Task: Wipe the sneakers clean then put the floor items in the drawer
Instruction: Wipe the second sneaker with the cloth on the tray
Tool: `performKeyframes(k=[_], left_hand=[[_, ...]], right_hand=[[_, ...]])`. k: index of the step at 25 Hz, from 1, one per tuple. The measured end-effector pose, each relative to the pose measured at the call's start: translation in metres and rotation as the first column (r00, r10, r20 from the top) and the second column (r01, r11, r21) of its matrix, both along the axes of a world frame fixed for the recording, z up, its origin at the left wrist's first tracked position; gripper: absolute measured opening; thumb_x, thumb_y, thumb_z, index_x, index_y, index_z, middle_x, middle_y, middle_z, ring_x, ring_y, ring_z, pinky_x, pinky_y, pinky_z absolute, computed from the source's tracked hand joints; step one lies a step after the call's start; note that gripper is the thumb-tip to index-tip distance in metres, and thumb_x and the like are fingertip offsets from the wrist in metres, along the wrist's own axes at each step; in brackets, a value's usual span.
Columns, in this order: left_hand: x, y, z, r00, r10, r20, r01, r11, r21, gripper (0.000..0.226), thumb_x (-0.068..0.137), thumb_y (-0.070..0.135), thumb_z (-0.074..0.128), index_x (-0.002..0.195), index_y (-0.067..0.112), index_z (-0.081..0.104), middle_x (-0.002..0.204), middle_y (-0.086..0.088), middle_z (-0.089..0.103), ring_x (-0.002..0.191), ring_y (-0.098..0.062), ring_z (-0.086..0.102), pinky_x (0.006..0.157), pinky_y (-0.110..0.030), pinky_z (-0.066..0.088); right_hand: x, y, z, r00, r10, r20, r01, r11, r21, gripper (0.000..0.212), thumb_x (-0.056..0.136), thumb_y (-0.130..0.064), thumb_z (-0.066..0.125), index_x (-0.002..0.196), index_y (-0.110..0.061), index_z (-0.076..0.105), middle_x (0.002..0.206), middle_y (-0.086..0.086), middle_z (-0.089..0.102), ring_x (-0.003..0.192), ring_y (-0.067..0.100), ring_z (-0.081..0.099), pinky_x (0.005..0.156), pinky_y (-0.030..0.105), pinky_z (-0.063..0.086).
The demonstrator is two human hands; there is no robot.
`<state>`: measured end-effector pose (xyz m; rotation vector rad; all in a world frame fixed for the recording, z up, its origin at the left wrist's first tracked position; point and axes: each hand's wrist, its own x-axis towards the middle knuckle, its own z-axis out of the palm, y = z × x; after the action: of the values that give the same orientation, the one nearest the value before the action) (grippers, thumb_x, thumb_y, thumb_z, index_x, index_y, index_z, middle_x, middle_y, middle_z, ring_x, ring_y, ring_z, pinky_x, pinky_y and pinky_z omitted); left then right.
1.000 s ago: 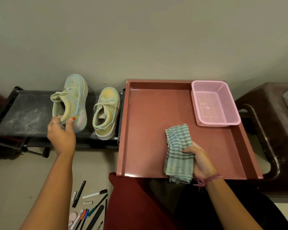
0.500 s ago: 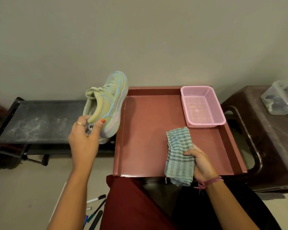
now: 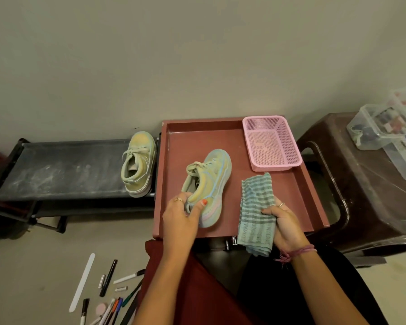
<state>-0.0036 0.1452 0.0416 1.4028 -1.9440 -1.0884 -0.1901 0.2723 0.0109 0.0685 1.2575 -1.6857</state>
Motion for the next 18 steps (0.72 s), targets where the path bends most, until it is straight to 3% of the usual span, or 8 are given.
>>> performKeyframes(k=[3, 6, 8, 10, 12, 15, 16, 18], left_hand=[[-0.003, 0.020, -0.006, 0.996, -0.068, 0.053, 0.062, 0.994, 0.093, 0.029, 0.085, 0.038, 0.069, 0.105, 0.018, 0.064, 0.094, 0.005, 0.058, 0.088, -0.012, 0.055, 0.075, -0.024, 0.042], [-0.004, 0.027, -0.005, 0.990, -0.140, 0.009, 0.136, 0.974, 0.182, 0.023, 0.082, 0.040, 0.072, 0.094, 0.021, 0.067, 0.098, 0.004, 0.060, 0.091, -0.012, 0.058, 0.080, -0.030, 0.052], [-0.007, 0.029, 0.002, 0.975, -0.221, 0.024, 0.211, 0.955, 0.209, 0.018, 0.084, 0.035, 0.071, 0.093, 0.019, 0.067, 0.104, 0.005, 0.056, 0.088, -0.001, 0.053, 0.077, -0.010, 0.045], [-0.012, 0.031, 0.007, 0.956, -0.280, 0.084, 0.261, 0.947, 0.188, 0.019, 0.087, 0.029, 0.069, 0.099, 0.014, 0.068, 0.112, 0.003, 0.051, 0.094, 0.000, 0.050, 0.071, 0.000, 0.035], [-0.017, 0.035, 0.015, 0.956, -0.272, 0.112, 0.248, 0.951, 0.187, 0.019, 0.089, 0.026, 0.066, 0.100, 0.010, 0.068, 0.126, -0.001, 0.044, 0.112, -0.010, 0.049, 0.072, -0.001, 0.029], [-0.025, 0.036, 0.033, 0.950, -0.259, 0.177, 0.248, 0.965, 0.082, 0.016, 0.088, 0.025, 0.067, 0.084, 0.009, 0.065, 0.145, -0.005, 0.032, 0.134, -0.019, 0.030, 0.098, -0.018, 0.026], [-0.027, 0.034, 0.042, 0.941, -0.279, 0.194, 0.283, 0.959, 0.009, 0.016, 0.086, 0.026, 0.069, 0.078, 0.012, 0.066, 0.139, -0.003, 0.039, 0.134, -0.020, 0.027, 0.103, -0.021, 0.022], [-0.032, 0.026, 0.056, 0.929, -0.337, 0.152, 0.348, 0.936, -0.054, 0.018, 0.084, 0.028, 0.071, 0.073, 0.014, 0.068, 0.106, 0.004, 0.054, 0.113, -0.014, 0.042, 0.099, -0.023, 0.029]], right_hand=[[0.007, 0.004, 0.005, 0.999, 0.003, -0.050, -0.002, 1.000, 0.007, 0.043, 0.089, 0.011, 0.036, 0.123, -0.005, 0.057, 0.112, 0.019, 0.065, 0.096, 0.030, 0.065, 0.080, 0.039, 0.057], [0.015, 0.005, 0.013, 0.988, 0.057, -0.147, -0.056, 0.998, 0.010, 0.046, 0.089, 0.012, 0.036, 0.123, -0.009, 0.057, 0.112, 0.016, 0.067, 0.098, 0.028, 0.065, 0.083, 0.038, 0.056], [0.022, 0.002, 0.019, 0.973, 0.110, -0.203, -0.112, 0.994, 0.004, 0.050, 0.088, 0.013, 0.034, 0.125, -0.011, 0.057, 0.113, 0.014, 0.068, 0.098, 0.025, 0.066, 0.083, 0.036, 0.056], [0.032, -0.001, 0.025, 0.956, 0.162, -0.245, -0.166, 0.986, 0.004, 0.053, 0.087, 0.014, 0.033, 0.123, -0.015, 0.059, 0.113, 0.011, 0.069, 0.099, 0.022, 0.066, 0.081, 0.032, 0.055], [0.040, -0.003, 0.031, 0.930, 0.213, -0.298, -0.218, 0.976, 0.015, 0.056, 0.086, 0.016, 0.033, 0.119, -0.021, 0.061, 0.113, 0.008, 0.069, 0.100, 0.020, 0.066, 0.080, 0.030, 0.055], [0.041, 0.000, 0.041, 0.905, 0.242, -0.351, -0.245, 0.969, 0.036, 0.060, 0.085, 0.018, 0.031, 0.123, -0.017, 0.059, 0.112, 0.008, 0.069, 0.095, 0.018, 0.067, 0.075, 0.027, 0.055], [0.040, 0.000, 0.046, 0.897, 0.246, -0.368, -0.251, 0.967, 0.034, 0.060, 0.084, 0.019, 0.030, 0.125, -0.015, 0.058, 0.111, 0.008, 0.070, 0.094, 0.017, 0.068, 0.074, 0.025, 0.055], [0.037, 0.001, 0.059, 0.885, 0.250, -0.394, -0.266, 0.964, 0.013, 0.061, 0.083, 0.021, 0.029, 0.125, -0.011, 0.058, 0.109, 0.007, 0.070, 0.094, 0.014, 0.068, 0.074, 0.023, 0.054]])
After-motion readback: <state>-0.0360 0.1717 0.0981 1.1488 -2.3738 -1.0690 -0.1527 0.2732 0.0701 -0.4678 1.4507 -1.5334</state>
